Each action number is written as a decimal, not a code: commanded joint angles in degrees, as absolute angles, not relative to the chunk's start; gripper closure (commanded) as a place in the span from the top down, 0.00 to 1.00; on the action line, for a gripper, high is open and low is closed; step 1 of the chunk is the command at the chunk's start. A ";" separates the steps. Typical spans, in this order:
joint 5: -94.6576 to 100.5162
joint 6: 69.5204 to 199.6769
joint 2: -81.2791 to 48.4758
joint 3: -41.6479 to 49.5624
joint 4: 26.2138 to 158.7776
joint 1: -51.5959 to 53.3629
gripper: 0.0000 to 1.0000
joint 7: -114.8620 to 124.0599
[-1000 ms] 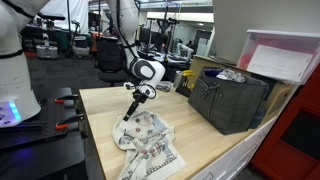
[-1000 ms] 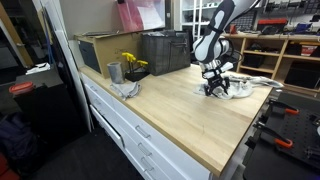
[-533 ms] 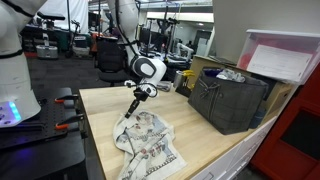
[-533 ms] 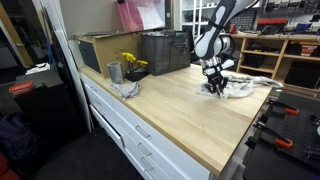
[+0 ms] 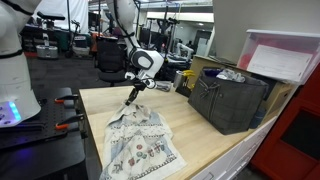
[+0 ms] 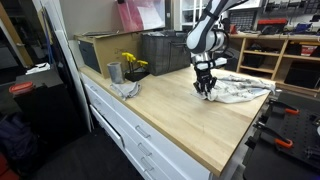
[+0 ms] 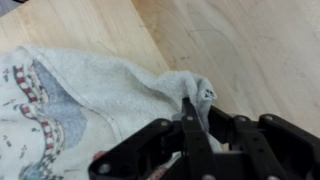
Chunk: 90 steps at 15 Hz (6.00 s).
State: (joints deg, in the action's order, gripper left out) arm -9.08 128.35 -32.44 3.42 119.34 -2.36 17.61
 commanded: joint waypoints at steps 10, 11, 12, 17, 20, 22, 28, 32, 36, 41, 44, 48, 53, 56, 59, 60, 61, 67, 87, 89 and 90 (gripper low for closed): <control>-11.68 125.37 -31.06 -4.47 113.20 -0.69 0.03 4.20; -11.52 125.27 -30.92 -4.67 113.10 -0.55 0.03 3.30; -11.44 125.19 -30.71 -4.93 112.98 -0.36 0.03 2.38; -11.07 124.96 -29.89 -5.43 113.04 -0.28 0.03 -1.01; -8.43 125.58 -28.30 -4.23 114.69 -0.02 0.43 -2.21; -5.74 127.39 -26.29 -2.60 116.61 -0.47 0.58 -3.10; 0.25 129.67 -23.36 6.10 119.39 -6.24 1.00 -2.93; -0.71 129.81 -26.76 10.19 116.57 -12.78 1.00 -5.21; -2.33 130.32 -31.04 11.21 113.52 -18.11 0.68 -6.69; -2.52 131.36 -36.86 10.75 108.57 -20.51 0.29 -6.92; -2.05 135.10 -40.03 10.49 107.22 -20.71 0.05 -7.29; -2.08 140.18 -44.32 10.06 105.21 -21.47 0.00 -7.83; -1.24 140.37 -48.04 11.24 100.65 -21.32 0.00 -6.17; -0.41 140.28 -50.19 11.69 96.62 -21.45 0.00 -6.26; 1.36 140.05 -52.98 12.64 91.65 -21.26 0.00 -6.31; 2.11 139.98 -53.86 12.99 90.15 -21.12 0.00 -6.27; 3.36 139.76 -54.87 13.66 88.48 -20.77 0.00 -6.09; 7.67 139.13 -56.22 15.22 85.42 -20.30 0.00 -5.74; -12.21 130.56 -32.65 -7.56 111.58 -20.88 1.00 -39.92; -12.07 127.85 -33.72 -7.29 111.93 -20.28 1.00 -42.74; -12.06 126.76 -34.12 -7.11 112.19 -20.11 1.00 -43.83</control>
State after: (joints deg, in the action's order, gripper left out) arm -10.87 130.12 -33.73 -7.09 111.23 -19.71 -38.80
